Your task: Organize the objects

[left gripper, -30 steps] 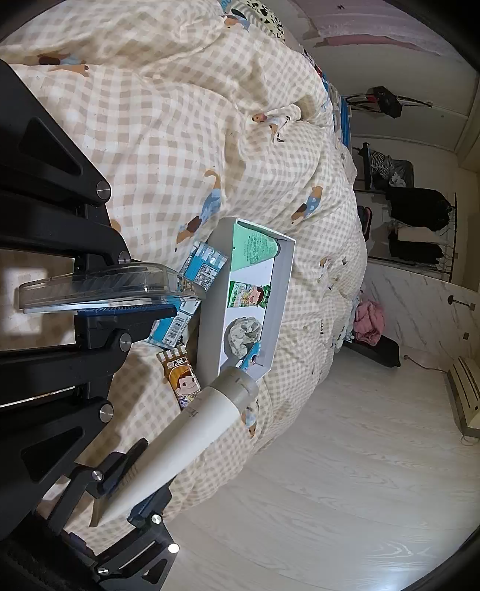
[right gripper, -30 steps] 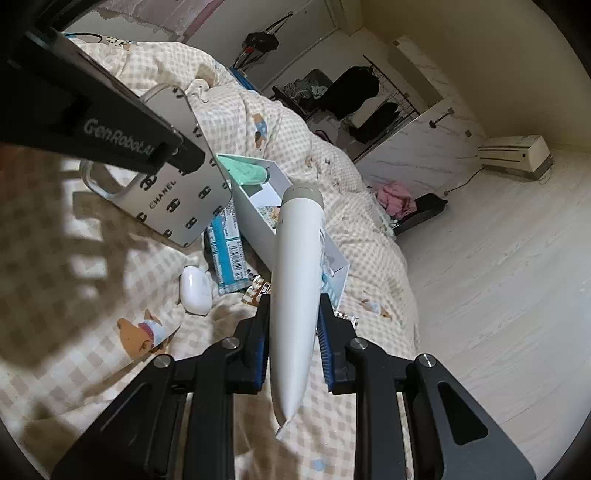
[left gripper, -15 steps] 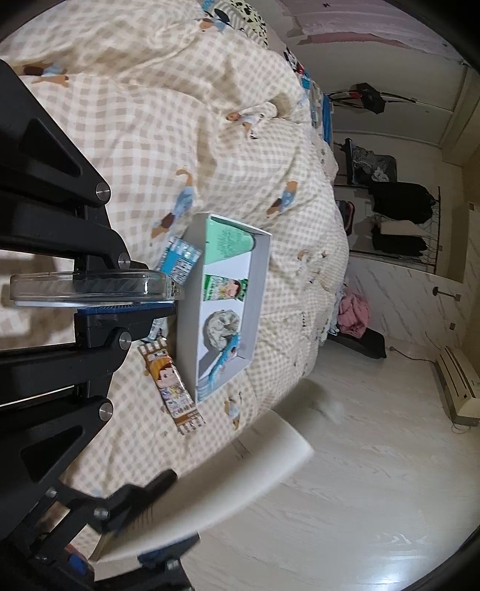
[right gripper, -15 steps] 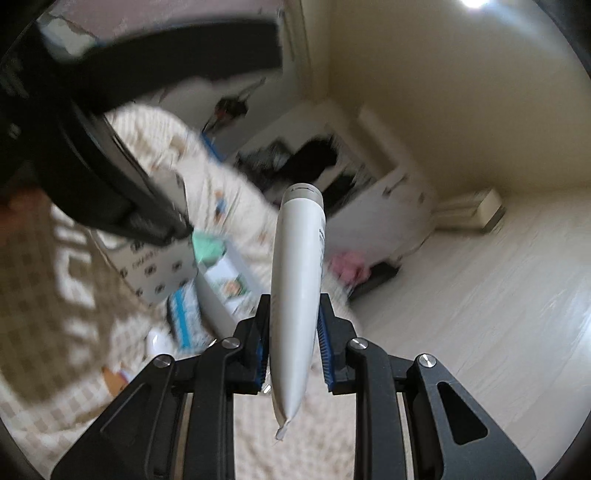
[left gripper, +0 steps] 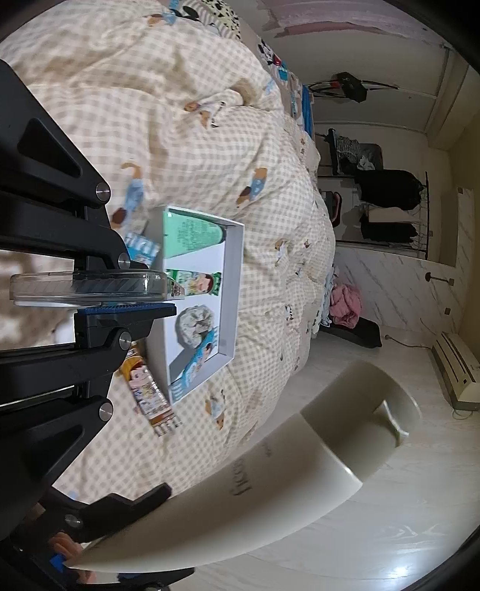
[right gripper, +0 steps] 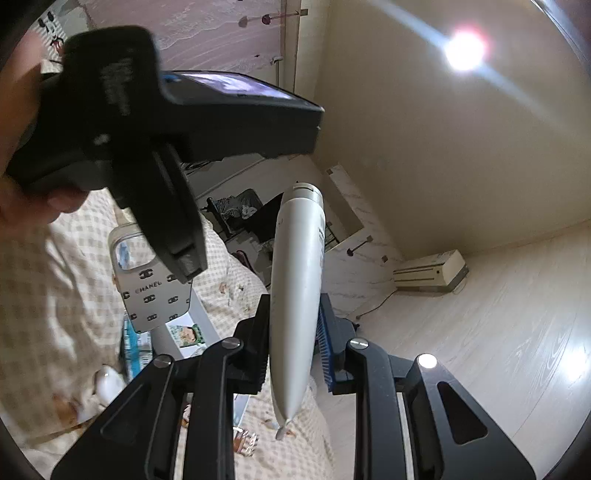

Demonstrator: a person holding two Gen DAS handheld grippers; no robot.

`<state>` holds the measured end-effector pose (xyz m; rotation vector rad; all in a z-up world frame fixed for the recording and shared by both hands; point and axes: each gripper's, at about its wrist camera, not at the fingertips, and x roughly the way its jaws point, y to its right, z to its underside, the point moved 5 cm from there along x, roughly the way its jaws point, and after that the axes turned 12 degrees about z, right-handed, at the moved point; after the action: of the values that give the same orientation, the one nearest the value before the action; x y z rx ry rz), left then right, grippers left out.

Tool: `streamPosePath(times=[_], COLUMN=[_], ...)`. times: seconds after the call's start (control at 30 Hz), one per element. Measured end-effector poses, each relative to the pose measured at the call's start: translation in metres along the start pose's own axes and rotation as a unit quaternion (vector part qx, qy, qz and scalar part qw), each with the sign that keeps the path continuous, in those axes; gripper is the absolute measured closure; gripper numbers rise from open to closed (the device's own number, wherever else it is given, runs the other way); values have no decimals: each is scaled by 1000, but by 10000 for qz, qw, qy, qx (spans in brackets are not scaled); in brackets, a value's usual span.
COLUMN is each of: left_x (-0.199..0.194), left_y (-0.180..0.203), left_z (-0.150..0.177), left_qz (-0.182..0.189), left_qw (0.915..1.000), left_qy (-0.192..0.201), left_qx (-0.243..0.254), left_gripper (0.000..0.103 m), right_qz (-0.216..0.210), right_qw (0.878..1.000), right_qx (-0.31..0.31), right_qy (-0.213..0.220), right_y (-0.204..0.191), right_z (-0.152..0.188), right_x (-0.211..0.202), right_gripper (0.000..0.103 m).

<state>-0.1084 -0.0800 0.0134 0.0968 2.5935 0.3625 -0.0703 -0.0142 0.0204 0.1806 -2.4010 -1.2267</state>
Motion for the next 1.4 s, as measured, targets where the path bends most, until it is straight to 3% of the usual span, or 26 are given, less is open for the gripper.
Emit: streamPosePath(times=[0.2,0.33,0.5,0.67,0.83,1.03,1.13,1.27,1.4], left_x=[31,64,94,121,138,141,145,153,178], left_y=[-1,-10,-27,-38,-38,-42,-49,-56,-56], left_z=[-18,-31,-50,-55,-49,-44,-46,-49,-56], left_qz=[69,131,-38,-223,-551,-649,-613,-575,-619], left_qw=[9999,9996,9995,9988,9975,9971,9972,9971,9973], left_qy=[-101,-187,-21,197,328,312,248,179,-150], left_qx=[74,-141,-303,-385,-292,-233,-349,-462,-356], left_gripper=[100,100,100,100,99,99,98,98,98], right_qz=[109,219,372,531,197,-752,-1136,-1442,-1694], right_qw=[9997,9990,9975,9979,9994,9919,9823,9660,9478], right_qx=[14,-44,-167,29,277,892,1093,1373,1585], right_qy=[217,381,570,370,19,-498,-1012,-1647,-2189], right_y=[-4,-14,-30,-33,-34,-25,-23,-16,-14], right_z=[5,13,20,27,35,46,53,92,111], right_x=[24,51,78,107,125,149,169,220,249], right_gripper=[79,79,79,79,78,78,78,78,78])
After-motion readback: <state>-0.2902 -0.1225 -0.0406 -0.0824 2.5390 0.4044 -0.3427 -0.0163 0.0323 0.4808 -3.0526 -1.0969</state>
